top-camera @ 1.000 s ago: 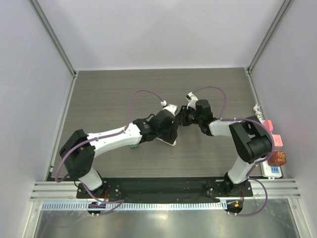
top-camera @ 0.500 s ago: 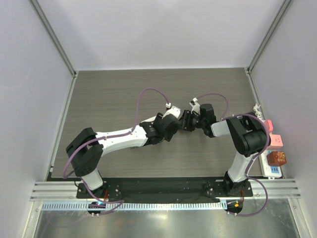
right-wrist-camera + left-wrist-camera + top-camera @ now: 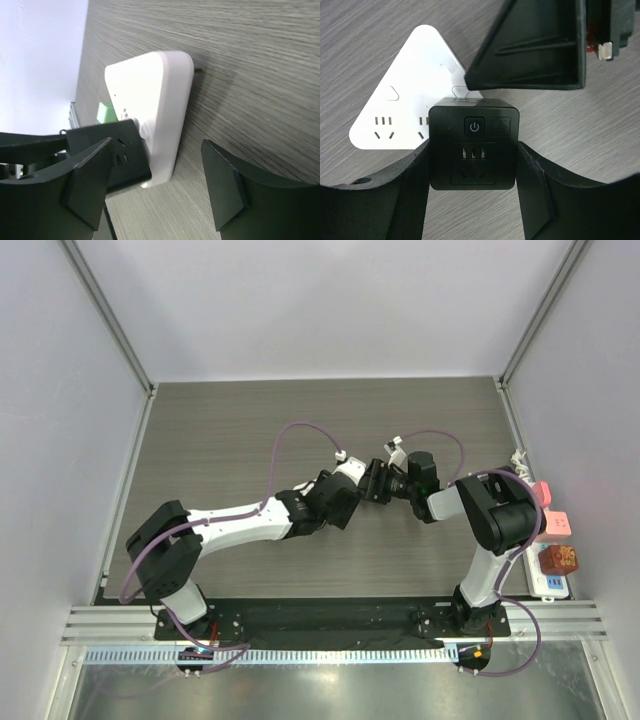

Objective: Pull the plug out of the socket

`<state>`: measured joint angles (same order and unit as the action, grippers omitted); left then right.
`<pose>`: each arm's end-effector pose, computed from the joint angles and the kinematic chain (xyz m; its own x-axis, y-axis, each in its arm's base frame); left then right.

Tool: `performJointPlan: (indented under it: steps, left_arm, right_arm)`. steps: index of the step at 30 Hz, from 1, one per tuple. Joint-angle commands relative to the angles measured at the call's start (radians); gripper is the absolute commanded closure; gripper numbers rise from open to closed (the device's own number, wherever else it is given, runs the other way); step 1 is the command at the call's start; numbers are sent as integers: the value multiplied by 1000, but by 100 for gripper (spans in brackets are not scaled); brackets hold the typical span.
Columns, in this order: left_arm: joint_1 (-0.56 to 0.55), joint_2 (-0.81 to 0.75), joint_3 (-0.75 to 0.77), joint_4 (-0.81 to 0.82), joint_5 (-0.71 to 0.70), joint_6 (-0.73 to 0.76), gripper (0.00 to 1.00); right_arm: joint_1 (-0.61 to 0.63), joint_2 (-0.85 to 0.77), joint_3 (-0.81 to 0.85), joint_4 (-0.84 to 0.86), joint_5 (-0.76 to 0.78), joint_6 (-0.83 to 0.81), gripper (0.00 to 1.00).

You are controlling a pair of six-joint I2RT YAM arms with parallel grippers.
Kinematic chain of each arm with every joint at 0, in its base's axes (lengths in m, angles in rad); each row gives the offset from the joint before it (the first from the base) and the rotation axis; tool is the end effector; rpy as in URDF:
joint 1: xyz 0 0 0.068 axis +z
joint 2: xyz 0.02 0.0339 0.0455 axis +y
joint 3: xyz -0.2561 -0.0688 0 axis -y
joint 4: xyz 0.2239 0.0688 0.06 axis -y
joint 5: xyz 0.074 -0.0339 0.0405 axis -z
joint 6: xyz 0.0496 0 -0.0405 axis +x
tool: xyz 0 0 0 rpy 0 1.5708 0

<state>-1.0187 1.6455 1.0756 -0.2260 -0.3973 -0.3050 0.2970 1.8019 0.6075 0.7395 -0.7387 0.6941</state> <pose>0.1966 -0.2826 0.2130 -0.5506 0.3658 -0.7504 0.5009 0.8638 0.0536 0.2926 0.1245 0.1280 -0.8313 0.2402 -0.5012 -0.3421 0.4896 0.8020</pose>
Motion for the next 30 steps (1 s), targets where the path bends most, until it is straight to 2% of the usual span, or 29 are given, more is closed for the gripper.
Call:
performJointPlan:
  steps: [1,9,18,21,24,28,29,30]
  left_arm:
    - [0,-52,-14,100,40,14,100]
    - [-1,-44,-5,125,87,-6,100]
    - [-12,-46,7,174,91,0,100]
    - [-14,-39,10,192,91,7,100]
    - [-14,-26,26,197,94,6,100]
    - [-14,-18,38,209,113,-11,100]
    - [-14,-15,41,209,117,-23,100]
    - [-14,-15,49,206,127,-28,100]
  right_arm:
    - [-2,30,0,153,-56,62,24]
    - [5,97,32,143,-68,76,25]
    - [36,143,64,146,-99,91,48]
    - [36,165,64,182,-110,120,49]
    - [39,183,67,205,-116,137,56]
    - [39,195,71,216,-114,142,69]
    - [40,195,69,221,-113,140,85]
    - [39,194,66,224,-104,142,95]
